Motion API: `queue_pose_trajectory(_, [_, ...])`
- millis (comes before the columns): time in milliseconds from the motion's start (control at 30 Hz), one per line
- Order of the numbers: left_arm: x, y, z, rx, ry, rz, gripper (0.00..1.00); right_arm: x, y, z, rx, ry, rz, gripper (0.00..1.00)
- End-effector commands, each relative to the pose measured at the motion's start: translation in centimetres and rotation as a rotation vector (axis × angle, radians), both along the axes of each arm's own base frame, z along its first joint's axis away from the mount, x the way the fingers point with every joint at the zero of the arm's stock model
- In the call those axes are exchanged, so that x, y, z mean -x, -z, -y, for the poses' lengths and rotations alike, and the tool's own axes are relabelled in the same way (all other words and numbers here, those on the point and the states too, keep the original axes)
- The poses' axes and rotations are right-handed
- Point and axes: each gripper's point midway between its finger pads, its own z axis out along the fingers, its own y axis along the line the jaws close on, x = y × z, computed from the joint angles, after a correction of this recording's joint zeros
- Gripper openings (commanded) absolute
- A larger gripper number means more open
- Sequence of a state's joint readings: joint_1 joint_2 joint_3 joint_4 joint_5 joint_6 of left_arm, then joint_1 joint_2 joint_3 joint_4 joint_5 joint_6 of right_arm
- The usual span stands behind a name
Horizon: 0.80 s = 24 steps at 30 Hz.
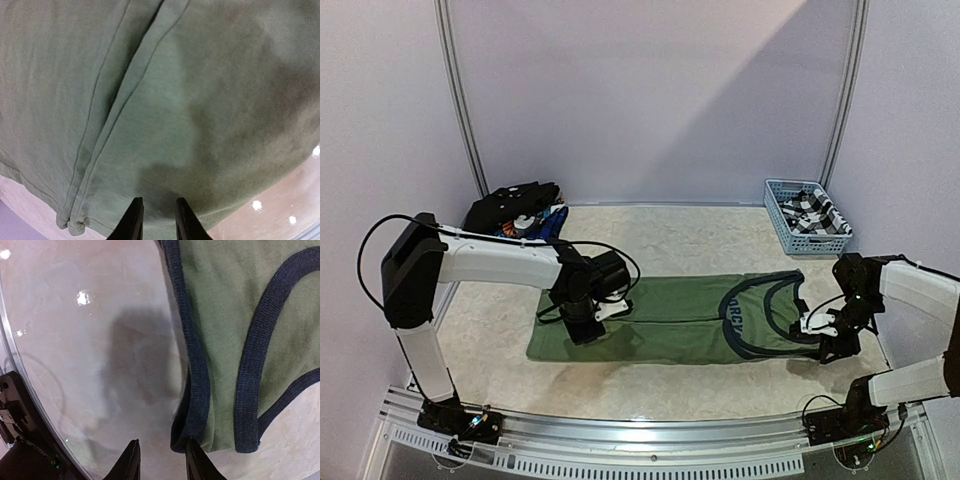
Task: Fold and stack the mixed laundry pile
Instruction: Smooth out the rectangle-folded shirt at the center of the board.
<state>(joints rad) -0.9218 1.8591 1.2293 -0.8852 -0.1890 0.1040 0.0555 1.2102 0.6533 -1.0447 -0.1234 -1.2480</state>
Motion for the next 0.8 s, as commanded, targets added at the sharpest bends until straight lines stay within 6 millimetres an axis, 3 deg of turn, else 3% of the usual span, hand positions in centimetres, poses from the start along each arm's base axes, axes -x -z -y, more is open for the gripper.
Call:
queue_pose_trajectory(0, [-0.3, -0.3, -0.6, 0.027, -0.032, 0.009, 0.24, -0.8, 0.7, 0.4, 0.016, -0.046, 0.027, 0.31])
queue_pose_trajectory(267, [-0.3, 0.5, -2.2, -0.016, -0.050, -0.009, 0.24, 1.1, 1.3, 0.7, 0.025, -0.136, 0.005, 0.35])
queue_pose_trajectory(567, [-0.4, 0.9, -2.8, -0.022, -0.061, -0.015, 0.24, -2.1, 2.3, 1.4, 0.079, -0.088, 0.115, 0.35])
queue_pose_trajectory(767, [-0.2, 0.9, -3.3, -0.033, -0.059, -0.015, 0.23, -2.6, 1.7, 1.3, 0.072, -0.093, 0.134, 0.35])
